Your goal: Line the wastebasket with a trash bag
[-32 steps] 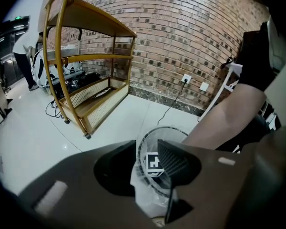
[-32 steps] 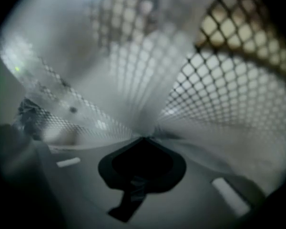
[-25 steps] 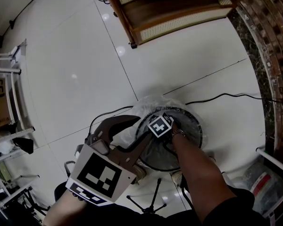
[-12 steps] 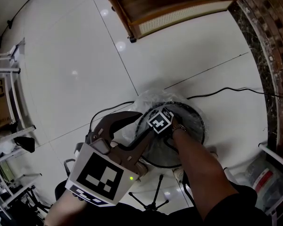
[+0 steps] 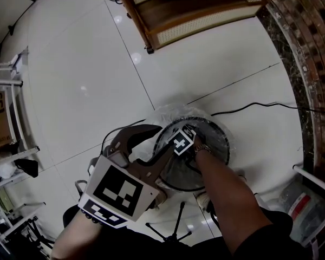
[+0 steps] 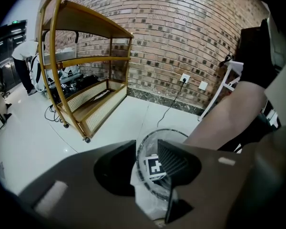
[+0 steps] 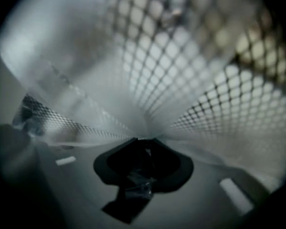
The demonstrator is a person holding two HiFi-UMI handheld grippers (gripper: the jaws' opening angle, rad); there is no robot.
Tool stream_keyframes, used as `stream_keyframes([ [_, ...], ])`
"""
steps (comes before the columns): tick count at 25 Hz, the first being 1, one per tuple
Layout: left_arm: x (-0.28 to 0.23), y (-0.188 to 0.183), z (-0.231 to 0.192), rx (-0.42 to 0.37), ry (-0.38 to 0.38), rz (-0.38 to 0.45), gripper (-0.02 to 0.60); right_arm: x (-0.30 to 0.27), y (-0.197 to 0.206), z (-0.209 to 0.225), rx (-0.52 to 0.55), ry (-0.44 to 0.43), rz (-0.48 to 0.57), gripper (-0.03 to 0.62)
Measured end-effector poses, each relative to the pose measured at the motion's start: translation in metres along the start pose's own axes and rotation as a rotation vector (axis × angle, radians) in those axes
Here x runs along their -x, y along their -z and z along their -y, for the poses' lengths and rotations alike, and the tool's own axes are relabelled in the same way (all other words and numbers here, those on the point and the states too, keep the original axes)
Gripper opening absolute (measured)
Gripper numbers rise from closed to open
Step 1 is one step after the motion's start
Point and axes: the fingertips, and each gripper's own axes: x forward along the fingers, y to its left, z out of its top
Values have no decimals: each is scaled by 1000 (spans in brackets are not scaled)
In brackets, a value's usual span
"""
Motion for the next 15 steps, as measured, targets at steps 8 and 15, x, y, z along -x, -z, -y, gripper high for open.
stream_keyframes([
  [8, 8, 4, -3, -4, -19, 14, 149, 38, -4, -10, 37, 26, 31, 110],
  [15, 0, 37, -3, 68, 21, -71, 149, 81, -14, -25, 65, 29, 56, 109],
])
